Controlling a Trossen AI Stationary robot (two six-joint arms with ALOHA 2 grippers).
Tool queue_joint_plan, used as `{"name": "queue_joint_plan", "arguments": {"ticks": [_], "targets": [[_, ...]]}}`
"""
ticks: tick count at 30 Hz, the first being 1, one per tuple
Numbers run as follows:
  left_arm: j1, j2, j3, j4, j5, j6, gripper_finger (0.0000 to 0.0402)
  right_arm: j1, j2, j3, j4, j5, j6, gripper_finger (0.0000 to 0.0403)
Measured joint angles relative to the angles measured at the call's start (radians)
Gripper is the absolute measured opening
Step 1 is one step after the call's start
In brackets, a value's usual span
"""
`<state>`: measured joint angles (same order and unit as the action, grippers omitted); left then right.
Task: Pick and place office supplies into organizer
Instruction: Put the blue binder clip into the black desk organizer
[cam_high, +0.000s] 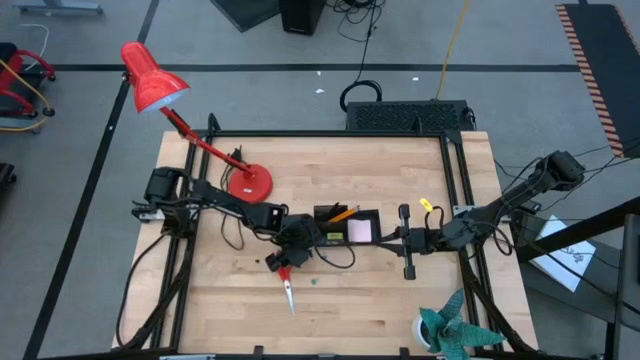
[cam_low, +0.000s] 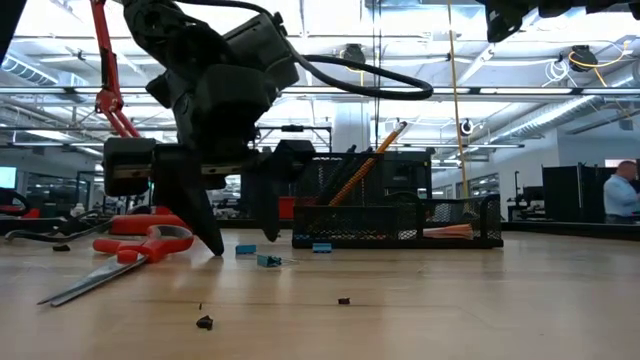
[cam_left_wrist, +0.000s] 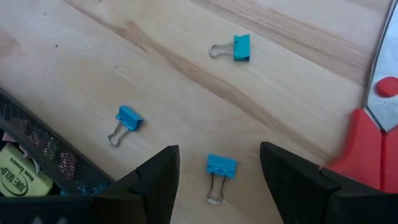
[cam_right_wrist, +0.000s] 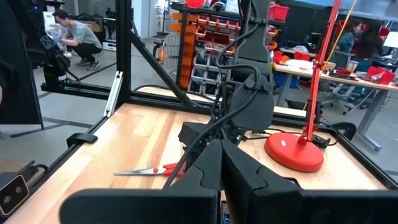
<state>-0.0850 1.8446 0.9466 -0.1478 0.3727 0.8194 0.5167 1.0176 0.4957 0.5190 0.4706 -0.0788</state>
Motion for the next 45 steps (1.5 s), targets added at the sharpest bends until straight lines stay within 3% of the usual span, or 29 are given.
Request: {"name": "queue_joint_plan", "arguments": {"ticks": [15, 24, 45], "targets": [[0.006, 0.0, 0.0, -0.034, 0.005, 0.011, 0.0104, 0.0, 0.0, 0.0, -0.001, 0.0, -0.012, 0.0001], [0.006, 0.0, 0.0, -0.024, 0.003, -0.112, 0.0057, 0.0, 0.0, 0.0, -0.001, 0.0, -0.02, 0.0001], [-0.006, -0.009, -0.003, 0.022, -0.036, -0.212, 0.0059, 0.0, 0.0, 0.0, 0.0, 0.0, -0.039, 0.0001]]}}
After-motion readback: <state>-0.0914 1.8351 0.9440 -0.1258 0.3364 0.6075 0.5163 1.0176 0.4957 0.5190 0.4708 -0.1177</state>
